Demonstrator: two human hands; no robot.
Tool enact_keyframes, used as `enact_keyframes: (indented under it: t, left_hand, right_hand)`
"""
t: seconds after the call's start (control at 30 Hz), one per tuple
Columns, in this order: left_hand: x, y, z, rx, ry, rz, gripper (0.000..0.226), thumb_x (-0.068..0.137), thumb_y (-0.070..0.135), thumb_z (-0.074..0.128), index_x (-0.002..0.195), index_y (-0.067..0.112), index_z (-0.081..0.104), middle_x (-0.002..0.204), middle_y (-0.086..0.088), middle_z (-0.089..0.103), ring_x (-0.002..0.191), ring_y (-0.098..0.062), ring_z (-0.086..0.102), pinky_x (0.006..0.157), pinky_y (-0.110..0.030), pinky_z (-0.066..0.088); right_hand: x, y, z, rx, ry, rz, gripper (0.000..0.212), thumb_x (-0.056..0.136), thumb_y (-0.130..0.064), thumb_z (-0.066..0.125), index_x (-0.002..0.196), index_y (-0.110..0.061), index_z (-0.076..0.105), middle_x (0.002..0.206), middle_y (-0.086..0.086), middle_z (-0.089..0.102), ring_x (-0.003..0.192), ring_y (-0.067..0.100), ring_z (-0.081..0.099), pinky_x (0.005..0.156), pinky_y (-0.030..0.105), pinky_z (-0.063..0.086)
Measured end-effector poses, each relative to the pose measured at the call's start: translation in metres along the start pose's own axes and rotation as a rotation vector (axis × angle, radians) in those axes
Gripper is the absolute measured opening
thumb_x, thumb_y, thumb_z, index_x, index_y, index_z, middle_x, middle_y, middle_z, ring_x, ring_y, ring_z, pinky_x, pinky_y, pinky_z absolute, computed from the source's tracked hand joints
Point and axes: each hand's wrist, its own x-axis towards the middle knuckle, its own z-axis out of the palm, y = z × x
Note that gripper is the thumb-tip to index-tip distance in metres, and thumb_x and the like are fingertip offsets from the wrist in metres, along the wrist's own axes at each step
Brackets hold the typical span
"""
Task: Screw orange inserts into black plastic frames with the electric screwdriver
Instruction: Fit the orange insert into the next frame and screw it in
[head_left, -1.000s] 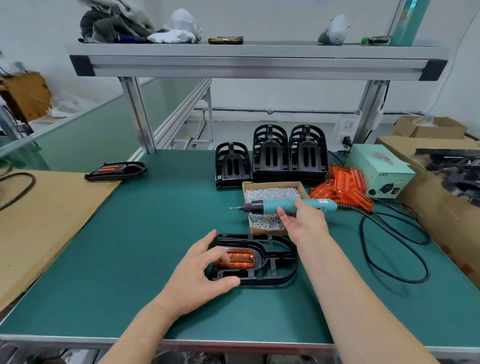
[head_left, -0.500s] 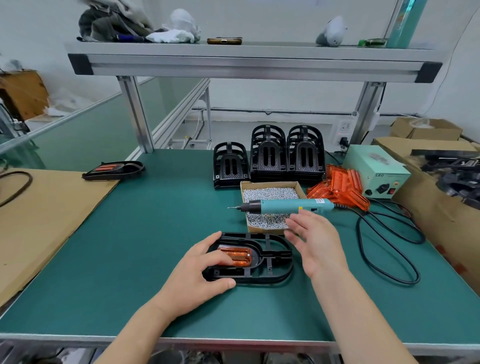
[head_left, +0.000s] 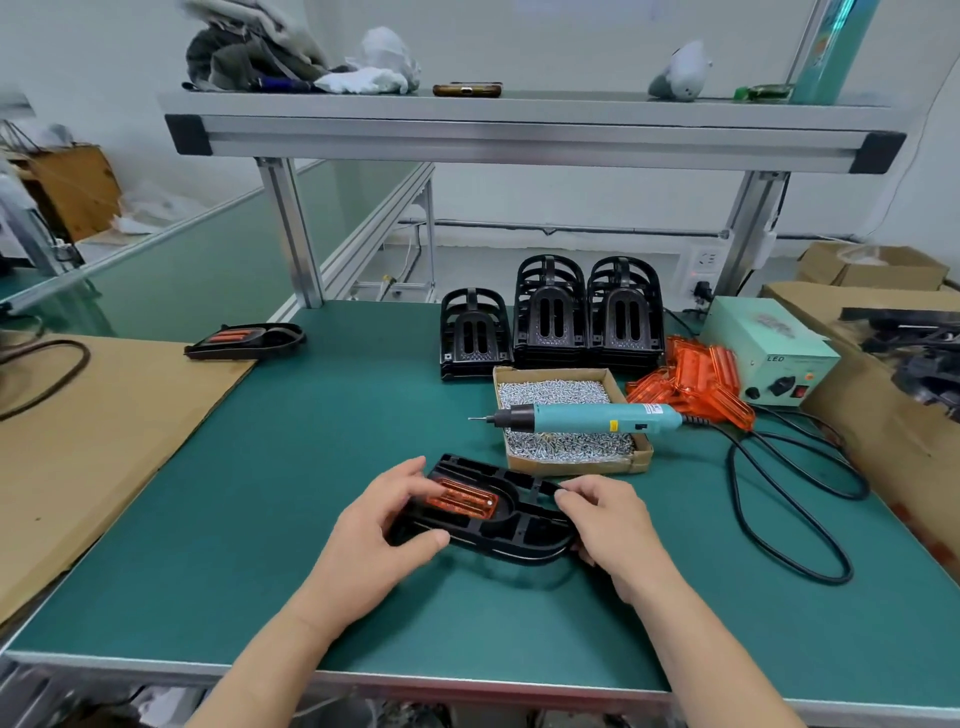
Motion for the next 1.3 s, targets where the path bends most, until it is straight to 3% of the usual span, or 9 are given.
enact_keyframes:
  t: [0.13, 0.23, 0.37, 0.5, 0.67, 0.8, 0.93, 1.17, 1.3]
  left_hand:
    - [-0.005, -0.005, -0.011, -0.292, 0.051, -0.123, 0.065, 0.076, 0.022, 0.070, 0.134, 0.041, 0.050, 0.141, 0.018, 0.055, 0.134, 0.001, 0.046, 0.110, -0.023, 0.038]
    - [-0.004, -0.009, -0.013, -0.531, 0.072, -0.211, 0.079, 0.070, 0.012, 0.060, 0.142, 0.040, 0.044, 0.142, 0.007, 0.057, 0.134, -0.015, 0.050, 0.115, -0.039, 0.034]
    - [0.001, -0.009, -0.013, -0.878, 0.178, -0.265, 0.077, 0.082, -0.012, 0.040, 0.150, 0.024, 0.037, 0.140, -0.015, 0.055, 0.128, -0.030, 0.056, 0.111, -0.045, 0.038]
    - [0.006, -0.009, -0.008, -0.781, 0.248, -0.331, 0.070, 0.094, -0.017, 0.042, 0.153, 0.016, 0.029, 0.143, -0.020, 0.050, 0.123, -0.033, 0.059, 0.106, -0.043, 0.045]
    - [0.016, -0.002, -0.012, -0.711, 0.202, -0.399, 0.029, 0.091, 0.018, 0.060, 0.114, 0.000, 0.058, 0.092, -0.013, 0.072, 0.075, -0.018, 0.071, 0.062, -0.021, 0.055]
    - [0.023, -0.004, -0.017, -0.829, 0.242, -0.394, 0.011, 0.088, 0.010, 0.062, 0.097, 0.004, 0.061, 0.079, -0.006, 0.067, 0.060, -0.011, 0.062, 0.053, -0.019, 0.051]
    - [0.032, -0.004, -0.018, -0.715, 0.352, -0.399, 0.020, 0.099, -0.006, 0.044, 0.091, 0.003, 0.060, 0.078, -0.012, 0.066, 0.061, -0.015, 0.061, 0.053, -0.020, 0.052]
    - [0.072, -0.009, -0.037, -0.581, 0.564, -0.511, 0.016, 0.097, 0.002, 0.047, 0.096, -0.009, 0.058, 0.068, -0.018, 0.068, 0.043, -0.011, 0.062, 0.038, -0.016, 0.046]
    - [0.101, -0.021, -0.061, -0.587, 0.610, -0.568, 0.015, 0.098, 0.002, 0.050, 0.093, -0.010, 0.058, 0.053, -0.013, 0.067, 0.039, -0.012, 0.061, 0.036, -0.015, 0.046]
  right_hand:
    - [0.002, -0.005, 0.011, 0.155, -0.057, 0.069, 0.018, 0.088, -0.008, 0.059, 0.076, 0.003, 0.067, 0.052, 0.005, 0.055, 0.049, 0.020, 0.044, 0.038, 0.023, 0.028]
    - [0.003, -0.012, 0.021, 0.146, -0.094, 0.071, 0.019, 0.085, -0.008, 0.058, 0.073, 0.005, 0.064, 0.052, 0.008, 0.054, 0.052, 0.023, 0.045, 0.037, 0.023, 0.026]
    - [0.004, -0.021, 0.034, 0.169, -0.121, 0.092, 0.018, 0.087, -0.005, 0.057, 0.072, -0.002, 0.067, 0.057, 0.012, 0.054, 0.044, 0.020, 0.043, 0.036, 0.021, 0.023]
    - [0.002, -0.039, 0.044, 0.269, -0.263, 0.152, 0.022, 0.089, -0.001, 0.050, 0.074, 0.000, 0.065, 0.052, 0.011, 0.057, 0.036, 0.014, 0.037, 0.034, 0.017, 0.018]
    - [0.001, -0.059, 0.062, 0.325, -0.489, 0.171, 0.028, 0.089, -0.002, 0.044, 0.071, -0.004, 0.065, 0.050, 0.010, 0.052, 0.034, 0.011, 0.036, 0.033, 0.016, 0.016]
    - [0.009, -0.066, 0.074, 0.385, -0.562, 0.233, 0.030, 0.095, -0.007, 0.041, 0.080, -0.001, 0.066, 0.053, 0.010, 0.055, 0.035, 0.010, 0.039, 0.031, 0.017, 0.019]
    - [0.016, -0.065, 0.086, 0.433, -0.513, 0.196, 0.018, 0.096, -0.006, 0.046, 0.083, -0.003, 0.058, 0.051, 0.009, 0.057, 0.036, 0.011, 0.043, 0.032, 0.018, 0.023]
    - [0.005, -0.040, 0.111, 0.029, -0.246, -0.315, 0.016, 0.099, -0.015, 0.050, 0.088, -0.018, 0.061, 0.066, 0.007, 0.068, 0.043, 0.013, 0.057, 0.045, 0.028, 0.047]
    - [0.007, -0.033, 0.112, -0.059, -0.118, -0.453, 0.017, 0.097, -0.019, 0.051, 0.085, -0.025, 0.061, 0.067, 0.001, 0.065, 0.060, 0.021, 0.061, 0.061, 0.037, 0.053]
